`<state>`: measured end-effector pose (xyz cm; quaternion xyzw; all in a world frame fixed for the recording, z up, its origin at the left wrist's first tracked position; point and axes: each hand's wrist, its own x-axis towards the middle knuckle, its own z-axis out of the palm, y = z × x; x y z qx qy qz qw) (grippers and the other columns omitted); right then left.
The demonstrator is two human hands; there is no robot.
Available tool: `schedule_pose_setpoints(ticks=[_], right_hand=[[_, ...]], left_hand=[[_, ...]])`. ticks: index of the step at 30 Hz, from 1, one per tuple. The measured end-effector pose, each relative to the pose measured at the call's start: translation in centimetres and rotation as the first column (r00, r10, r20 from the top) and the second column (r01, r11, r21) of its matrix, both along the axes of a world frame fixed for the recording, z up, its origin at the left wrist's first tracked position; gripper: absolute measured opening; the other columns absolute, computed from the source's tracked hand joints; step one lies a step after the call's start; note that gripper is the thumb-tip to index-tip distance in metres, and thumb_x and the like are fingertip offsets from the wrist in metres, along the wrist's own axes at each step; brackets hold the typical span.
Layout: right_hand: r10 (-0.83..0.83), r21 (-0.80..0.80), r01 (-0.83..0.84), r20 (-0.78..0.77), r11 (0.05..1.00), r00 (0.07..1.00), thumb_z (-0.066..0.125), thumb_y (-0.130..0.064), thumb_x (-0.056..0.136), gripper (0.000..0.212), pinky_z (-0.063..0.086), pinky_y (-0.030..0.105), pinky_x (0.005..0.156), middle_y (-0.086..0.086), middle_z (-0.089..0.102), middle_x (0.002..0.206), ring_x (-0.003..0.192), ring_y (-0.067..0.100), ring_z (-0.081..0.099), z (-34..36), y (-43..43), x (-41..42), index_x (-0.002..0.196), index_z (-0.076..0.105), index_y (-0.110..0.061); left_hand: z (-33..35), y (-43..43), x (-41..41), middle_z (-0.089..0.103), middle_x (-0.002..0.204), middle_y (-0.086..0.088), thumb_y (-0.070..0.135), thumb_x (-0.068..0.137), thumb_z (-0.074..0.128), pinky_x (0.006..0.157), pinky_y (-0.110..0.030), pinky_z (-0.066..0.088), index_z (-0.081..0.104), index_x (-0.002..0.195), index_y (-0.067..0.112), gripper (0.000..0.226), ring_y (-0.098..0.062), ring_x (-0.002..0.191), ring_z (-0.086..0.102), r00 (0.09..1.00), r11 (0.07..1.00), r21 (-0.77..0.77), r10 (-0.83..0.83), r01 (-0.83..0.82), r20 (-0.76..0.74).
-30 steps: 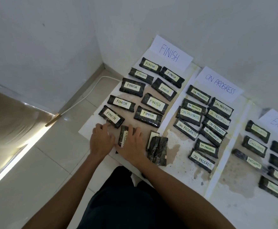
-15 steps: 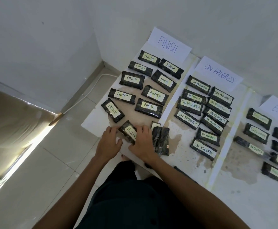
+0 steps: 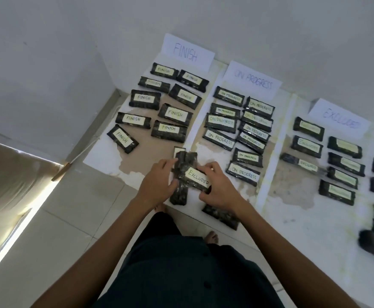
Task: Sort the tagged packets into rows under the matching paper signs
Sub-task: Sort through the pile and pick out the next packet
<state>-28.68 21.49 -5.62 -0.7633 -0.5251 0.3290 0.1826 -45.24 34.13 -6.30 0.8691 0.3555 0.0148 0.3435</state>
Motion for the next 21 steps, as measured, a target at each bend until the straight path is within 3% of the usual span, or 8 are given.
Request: schedule_pose_setpoints(ticks=[3, 7, 13, 18, 21], right_hand=[[-0.044, 0.031, 0.043, 0.041, 0.999, 0.998, 0.069, -0.016, 0.071, 0.072, 0.041, 0.021, 0.075, 0.002, 0.034, 0.122, 0.094, 0.014, 0.046, 0.4, -4.1, 2.4, 0.137, 0.039, -0.015], [-0.161, 0.042, 0.157, 0.101, 0.987, 0.982, 0.07, -0.012, 0.069, 0.07, 0.044, 0.033, 0.089, 0.006, 0.037, 0.12, 0.103, 0.022, 0.046, 0.7, -9.7, 6.8, 0.133, 0.044, -0.013], [-0.347, 0.001, 0.35, 0.129, 0.937, 0.929, 0.071, -0.005, 0.067, 0.068, 0.041, 0.026, 0.084, 0.01, 0.038, 0.119, 0.099, 0.026, 0.05, -0.3, -16.0, 14.1, 0.131, 0.047, -0.011], [-0.332, -0.039, 0.339, 0.116, 0.94, 0.936, 0.075, -0.01, 0.07, 0.066, 0.044, 0.034, 0.095, 0.013, 0.039, 0.119, 0.103, 0.027, 0.05, -2.9, -18.1, 18.8, 0.13, 0.049, -0.012], [-0.3, -0.065, 0.31, 0.131, 0.948, 0.945, 0.074, -0.01, 0.07, 0.068, 0.045, 0.038, 0.097, 0.014, 0.039, 0.121, 0.105, 0.03, 0.05, -4.3, -18.2, 20.8, 0.133, 0.047, -0.01]], left_hand=[[0.3, -3.1, 2.3, 0.046, 0.131, -0.008, 0.02, 0.087, 0.054, 0.088, -0.04, 0.046, 0.035, 0.139, 0.017, 0.056, -0.028, 0.116, 0.043, 0.998, 0.998, -0.011, -0.059, 0.059, -0.002], [0.1, -7.2, 5.8, 0.045, 0.132, -0.008, 0.019, 0.087, 0.054, 0.094, -0.04, 0.043, 0.035, 0.139, 0.017, 0.055, -0.028, 0.118, 0.043, 0.99, 0.99, -0.016, -0.138, 0.138, 0.027], [-1.6, -12.6, 11.9, 0.045, 0.134, -0.009, 0.017, 0.085, 0.053, 0.093, -0.043, 0.044, 0.036, 0.139, 0.016, 0.056, -0.029, 0.118, 0.042, 0.971, 0.971, 0.017, -0.237, 0.237, -0.002], [-3.9, -16.0, 16.9, 0.048, 0.128, -0.011, 0.013, 0.082, 0.055, 0.091, -0.044, 0.045, 0.044, 0.133, 0.012, 0.052, -0.031, 0.114, 0.043, 0.936, 0.935, 0.037, -0.351, 0.352, -0.033], [-4.8, -17.3, 19.3, 0.046, 0.132, -0.01, 0.014, 0.085, 0.052, 0.092, -0.043, 0.044, 0.039, 0.137, 0.012, 0.054, -0.031, 0.117, 0.042, 0.92, 0.922, 0.027, -0.384, 0.387, -0.084]])
